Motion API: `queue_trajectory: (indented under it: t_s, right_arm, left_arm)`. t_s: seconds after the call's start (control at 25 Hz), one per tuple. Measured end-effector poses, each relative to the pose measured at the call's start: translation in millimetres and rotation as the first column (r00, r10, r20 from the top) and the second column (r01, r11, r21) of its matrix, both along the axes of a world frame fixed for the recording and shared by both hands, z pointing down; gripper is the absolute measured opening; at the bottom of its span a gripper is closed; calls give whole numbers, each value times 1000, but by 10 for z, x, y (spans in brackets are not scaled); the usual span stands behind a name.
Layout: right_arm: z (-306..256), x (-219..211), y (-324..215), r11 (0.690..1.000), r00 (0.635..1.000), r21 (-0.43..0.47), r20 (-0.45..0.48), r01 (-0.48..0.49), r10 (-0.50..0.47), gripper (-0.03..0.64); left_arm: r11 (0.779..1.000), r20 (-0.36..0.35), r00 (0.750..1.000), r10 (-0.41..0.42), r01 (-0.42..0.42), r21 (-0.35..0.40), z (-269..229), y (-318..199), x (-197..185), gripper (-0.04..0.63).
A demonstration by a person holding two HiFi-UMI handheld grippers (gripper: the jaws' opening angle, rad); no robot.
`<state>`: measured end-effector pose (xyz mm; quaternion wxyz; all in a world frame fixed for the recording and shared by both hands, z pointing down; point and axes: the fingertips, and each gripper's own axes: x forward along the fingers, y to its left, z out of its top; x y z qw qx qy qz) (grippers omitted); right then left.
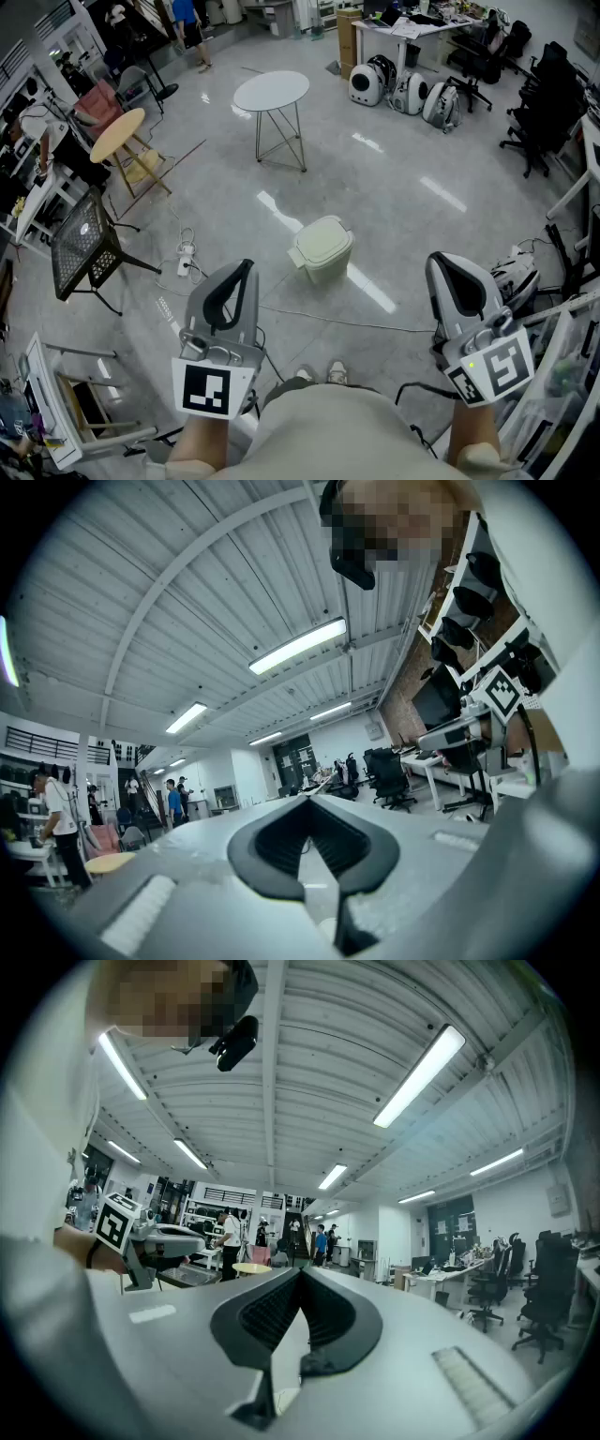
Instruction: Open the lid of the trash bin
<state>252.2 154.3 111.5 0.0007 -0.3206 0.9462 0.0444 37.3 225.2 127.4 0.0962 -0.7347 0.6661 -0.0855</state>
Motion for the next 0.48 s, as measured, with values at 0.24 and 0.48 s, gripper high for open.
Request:
queue_trajectory:
  t_s: [0.24, 0.48]
  right_arm:
    - [42, 43, -113, 1000, 1000, -7, 25, -4, 4, 3]
    - [105, 33, -191, 1000, 1000, -26, 27, 13, -13, 3]
  left_arm:
    - [1000, 3, 1000, -9, 9, -4, 57, -81, -5, 2]
    - [1000, 10, 1000, -24, 24, -12, 82, -154, -21, 2]
